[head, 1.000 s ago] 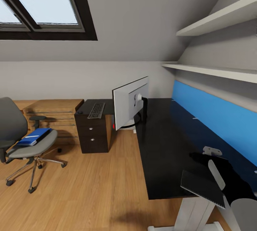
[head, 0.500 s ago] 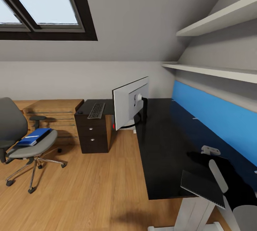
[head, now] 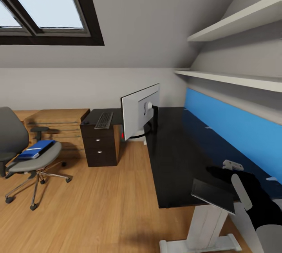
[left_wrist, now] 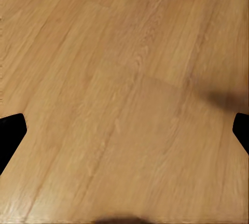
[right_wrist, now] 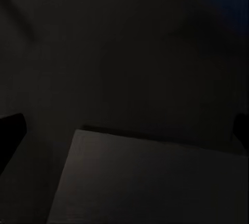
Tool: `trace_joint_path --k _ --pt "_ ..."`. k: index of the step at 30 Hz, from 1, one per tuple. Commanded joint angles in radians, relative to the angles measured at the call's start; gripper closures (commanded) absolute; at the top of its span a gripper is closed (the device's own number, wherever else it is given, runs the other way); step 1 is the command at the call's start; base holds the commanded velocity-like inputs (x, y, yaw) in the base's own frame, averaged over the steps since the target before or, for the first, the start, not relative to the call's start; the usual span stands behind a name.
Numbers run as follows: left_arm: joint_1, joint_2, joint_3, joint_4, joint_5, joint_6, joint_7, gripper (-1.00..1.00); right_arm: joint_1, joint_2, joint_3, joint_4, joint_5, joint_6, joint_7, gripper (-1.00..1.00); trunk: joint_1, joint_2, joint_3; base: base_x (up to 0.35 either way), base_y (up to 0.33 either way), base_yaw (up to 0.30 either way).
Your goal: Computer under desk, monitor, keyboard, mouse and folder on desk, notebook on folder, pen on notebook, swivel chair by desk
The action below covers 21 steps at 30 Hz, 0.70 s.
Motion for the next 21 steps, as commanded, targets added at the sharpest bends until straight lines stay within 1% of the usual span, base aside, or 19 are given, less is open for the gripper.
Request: trace_joint_path --k 1,7,11,14,18,21 --pt "0.000 0.000 0.000 -0.001 0.010 -0.002 0.001 -1.00 0.000 0.000 0.001 -0.001 -0.011 0.004 -0.009 -1.00 -0.001 -0.001 -0.001 -0.327 0.000 -0.018" --pt "0.000 0.000 0.000 0.000 0.011 -0.002 0.001 -1.00 0.000 0.000 -0.001 -0.002 -0.011 0.004 -0.009 -1.00 -0.001 -0.001 -0.001 -0.333 -0.021 -0.002" --pt "0.001 0.000 0.000 0.000 0.011 -0.002 0.001 -1.00 0.000 0.000 -0.001 -0.007 -0.011 0.005 -0.009 -1.00 -0.001 -0.001 -0.001 -0.302 -0.161 0.000" --pt "0.000 0.000 0.000 0.000 0.011 -0.002 0.001 -1.00 0.001 -0.001 -0.003 -0.029 -0.011 0.008 -0.009 -1.00 -0.001 -0.001 -0.001 -0.266 -0.188 0.000" --pt "0.000 0.000 0.000 0.000 0.011 -0.002 0.001 -1.00 0.018 -0.002 -0.015 -0.061 -0.011 0.012 -0.008 -1.00 -0.001 -0.001 -0.001 -0.144 -0.110 0.000" --pt "0.000 0.000 0.000 0.000 0.011 -0.002 0.001 -1.00 0.039 -0.001 -0.040 -0.095 -0.012 0.012 -0.005 -1.00 -0.001 -0.001 -0.001 -0.050 -0.039 0.000"
